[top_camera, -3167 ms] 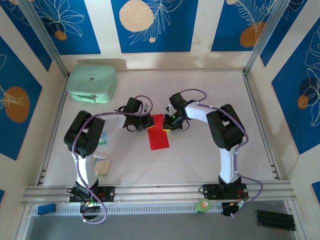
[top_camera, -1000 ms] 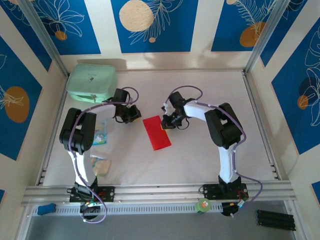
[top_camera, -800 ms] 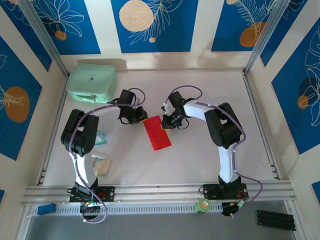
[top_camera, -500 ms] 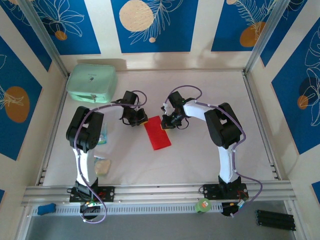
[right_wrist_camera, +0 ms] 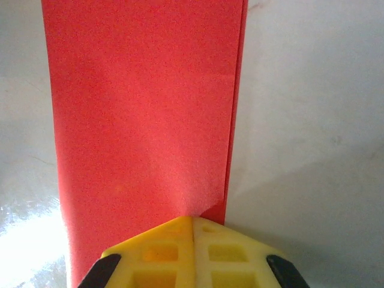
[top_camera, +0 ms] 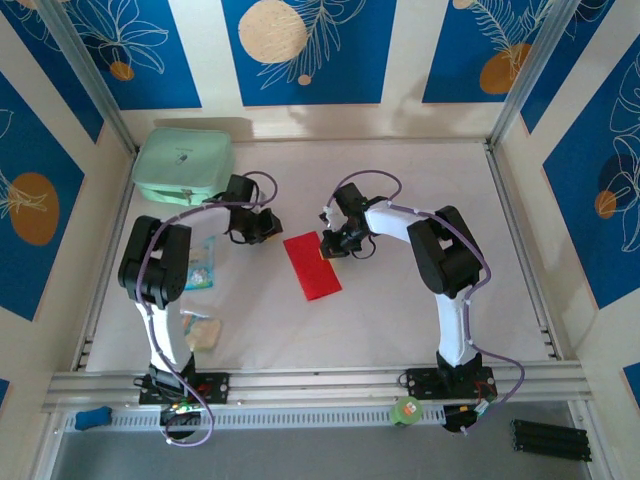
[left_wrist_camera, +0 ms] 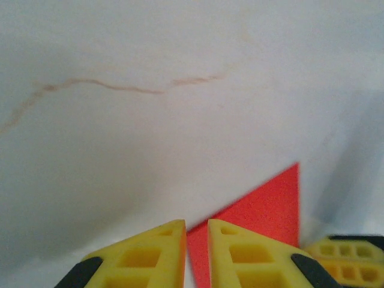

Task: Fold a paper plane with a square sheet of paper (pick it up from the middle)
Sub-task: First fold the square sheet of paper in half at the center of the table.

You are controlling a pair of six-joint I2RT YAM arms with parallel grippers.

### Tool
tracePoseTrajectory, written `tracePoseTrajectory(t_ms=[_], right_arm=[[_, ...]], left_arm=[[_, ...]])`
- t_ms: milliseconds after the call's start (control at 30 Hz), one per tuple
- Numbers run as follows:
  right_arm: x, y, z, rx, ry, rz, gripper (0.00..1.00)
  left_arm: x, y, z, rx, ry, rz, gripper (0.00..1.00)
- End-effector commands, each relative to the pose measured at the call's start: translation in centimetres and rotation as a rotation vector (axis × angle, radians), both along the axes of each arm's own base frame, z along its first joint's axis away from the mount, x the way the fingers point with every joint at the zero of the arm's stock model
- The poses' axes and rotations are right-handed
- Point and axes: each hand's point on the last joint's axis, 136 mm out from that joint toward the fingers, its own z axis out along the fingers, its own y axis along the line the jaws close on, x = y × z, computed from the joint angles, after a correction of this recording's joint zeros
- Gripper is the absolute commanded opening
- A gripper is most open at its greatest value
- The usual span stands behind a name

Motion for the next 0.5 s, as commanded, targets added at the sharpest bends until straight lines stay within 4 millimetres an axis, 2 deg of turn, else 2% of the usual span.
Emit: tracePoseTrajectory(t_ms=[0, 100, 333, 400, 467], right_arm=[[-4.2, -3.9, -6.1, -0.241, 0.142, 0.029, 0.04], [-4.2, -3.6, -5.9, -0.225, 0.145, 0.037, 0.04], [-3.7, -2.8, -4.6, -0.182, 0.132, 0.051, 0.04], [-3.7, -2.0, -3.5, -0.142, 0.134, 0.063, 0.05], [-3.1, -0.8, -1.6, -0.089, 0.124, 0.058, 0.06]], left_arm=[[-1.6, -2.8, 1.8, -0.065, -0.034, -0.1, 0.17], [-2.5, -3.4, 0.7, -0.051, -0.002, -0.109, 0.16], [-3.5, -2.9, -2.3, -0.014, 0.085, -0.084, 0.12], [-3.6, -2.7, -2.8, -0.004, 0.101, -0.075, 0.11], [-3.7, -2.3, -3.4, 0.024, 0.117, -0.062, 0.1]])
